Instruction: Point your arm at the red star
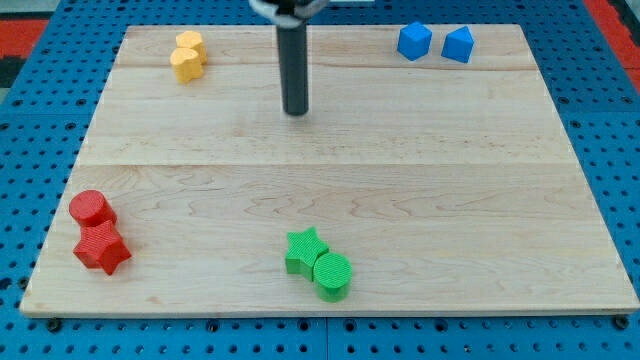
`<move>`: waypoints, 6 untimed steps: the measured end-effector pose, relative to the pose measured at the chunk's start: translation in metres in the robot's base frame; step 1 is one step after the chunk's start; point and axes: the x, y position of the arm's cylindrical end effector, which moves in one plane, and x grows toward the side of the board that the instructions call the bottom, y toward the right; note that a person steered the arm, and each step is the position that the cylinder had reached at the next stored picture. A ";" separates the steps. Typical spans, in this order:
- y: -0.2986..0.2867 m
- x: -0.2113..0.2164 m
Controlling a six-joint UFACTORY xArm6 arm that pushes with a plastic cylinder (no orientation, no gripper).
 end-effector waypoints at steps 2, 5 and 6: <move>-0.107 0.038; -0.265 0.094; -0.257 0.144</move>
